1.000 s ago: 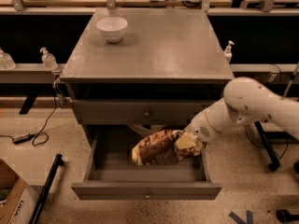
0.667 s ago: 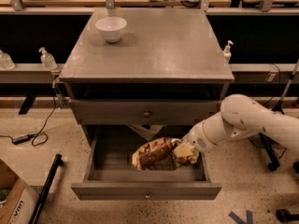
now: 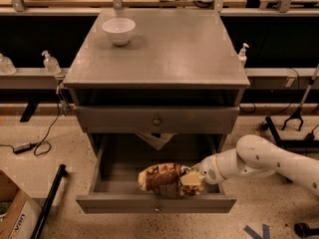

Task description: Place brown chip bag into middle drawer

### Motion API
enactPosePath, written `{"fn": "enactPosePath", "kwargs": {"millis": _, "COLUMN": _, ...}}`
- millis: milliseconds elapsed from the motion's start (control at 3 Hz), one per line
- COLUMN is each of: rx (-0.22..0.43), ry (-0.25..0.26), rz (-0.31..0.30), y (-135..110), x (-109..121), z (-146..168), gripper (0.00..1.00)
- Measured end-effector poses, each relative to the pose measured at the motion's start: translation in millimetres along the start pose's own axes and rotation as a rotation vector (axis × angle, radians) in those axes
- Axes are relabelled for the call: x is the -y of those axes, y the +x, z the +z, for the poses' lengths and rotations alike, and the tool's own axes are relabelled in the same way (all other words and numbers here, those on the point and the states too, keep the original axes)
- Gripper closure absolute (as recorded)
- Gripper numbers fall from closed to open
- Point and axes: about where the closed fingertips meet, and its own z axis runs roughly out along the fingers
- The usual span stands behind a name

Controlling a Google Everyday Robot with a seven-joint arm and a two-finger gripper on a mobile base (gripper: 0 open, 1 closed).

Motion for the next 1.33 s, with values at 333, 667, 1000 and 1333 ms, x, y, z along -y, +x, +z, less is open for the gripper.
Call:
{"fn": "enactPosePath", "kwargs": {"millis": 333, "rx": 0.046, "ry": -0.040, "rz": 0.028, "y": 3, "x": -4, "z": 12, "gripper": 0.27}}
{"fn": "enactPosePath", "kwargs": {"millis": 667, "rx": 0.177, "ry": -0.036, "rz": -0.004, "y": -28, "x": -14, "z": -7, "gripper": 0.00}}
{"fn": "enactPosePath", "kwargs": {"millis": 1000, "rx": 0.253, "ry": -0.030, "rz": -0.030, "y": -51, "x": -21, "z": -22, "gripper": 0.00}}
{"fn": "enactPosePath", "kwargs": {"millis": 1333, "rx": 0.258, "ry": -0.032, "rz": -0.033, "y": -52, "x": -22, "z": -23, "gripper": 0.00}}
